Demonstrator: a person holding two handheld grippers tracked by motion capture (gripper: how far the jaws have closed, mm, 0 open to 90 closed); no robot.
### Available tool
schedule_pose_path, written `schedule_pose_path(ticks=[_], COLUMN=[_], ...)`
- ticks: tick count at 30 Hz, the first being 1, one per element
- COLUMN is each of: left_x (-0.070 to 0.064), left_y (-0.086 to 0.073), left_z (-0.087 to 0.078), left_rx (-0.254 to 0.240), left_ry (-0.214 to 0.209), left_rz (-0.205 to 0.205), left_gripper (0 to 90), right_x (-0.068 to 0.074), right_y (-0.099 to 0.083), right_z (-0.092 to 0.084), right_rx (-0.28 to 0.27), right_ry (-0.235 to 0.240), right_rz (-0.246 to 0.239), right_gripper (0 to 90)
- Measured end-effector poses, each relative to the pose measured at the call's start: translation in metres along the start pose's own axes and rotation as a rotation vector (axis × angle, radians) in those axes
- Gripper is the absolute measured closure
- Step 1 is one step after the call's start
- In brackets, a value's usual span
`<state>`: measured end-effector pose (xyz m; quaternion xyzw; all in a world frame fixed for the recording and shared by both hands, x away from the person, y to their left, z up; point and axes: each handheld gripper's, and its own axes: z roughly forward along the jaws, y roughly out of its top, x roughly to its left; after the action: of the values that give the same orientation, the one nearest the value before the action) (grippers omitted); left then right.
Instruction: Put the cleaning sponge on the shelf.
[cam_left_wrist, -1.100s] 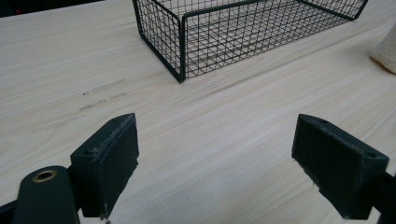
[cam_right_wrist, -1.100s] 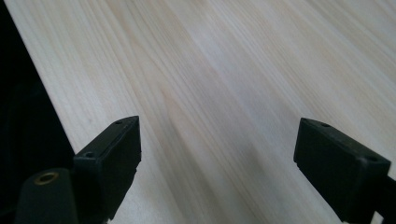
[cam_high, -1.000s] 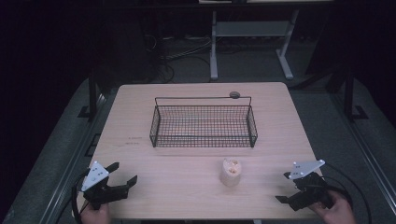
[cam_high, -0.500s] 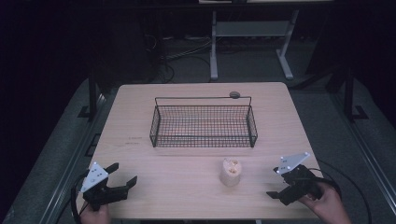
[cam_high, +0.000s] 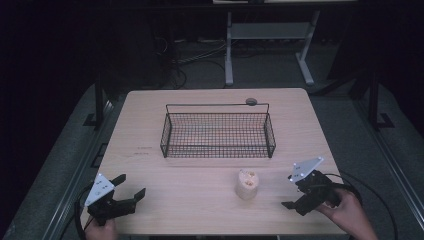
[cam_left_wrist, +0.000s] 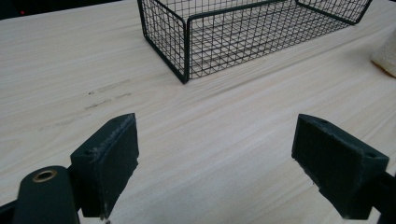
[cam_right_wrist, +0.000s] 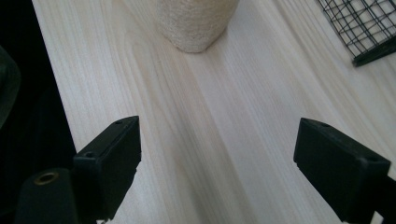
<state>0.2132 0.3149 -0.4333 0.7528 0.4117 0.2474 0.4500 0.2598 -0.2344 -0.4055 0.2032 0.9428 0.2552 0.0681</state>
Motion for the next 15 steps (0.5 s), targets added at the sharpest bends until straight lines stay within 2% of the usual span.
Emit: schedule_pose_path(ticks=[15], left_x=[0.000], left_y=[0.000], left_z=[-0.001], left_rx=[-0.001], left_ry=[-0.001], left_rz=[0.002], left_gripper=[13.9], right_x=[0.000], right_y=[0.029], right_z=[-0.001], right_rx=[0.038], right_ry=[0.018], right_rz=[-0.058], right_gripper=[14.4])
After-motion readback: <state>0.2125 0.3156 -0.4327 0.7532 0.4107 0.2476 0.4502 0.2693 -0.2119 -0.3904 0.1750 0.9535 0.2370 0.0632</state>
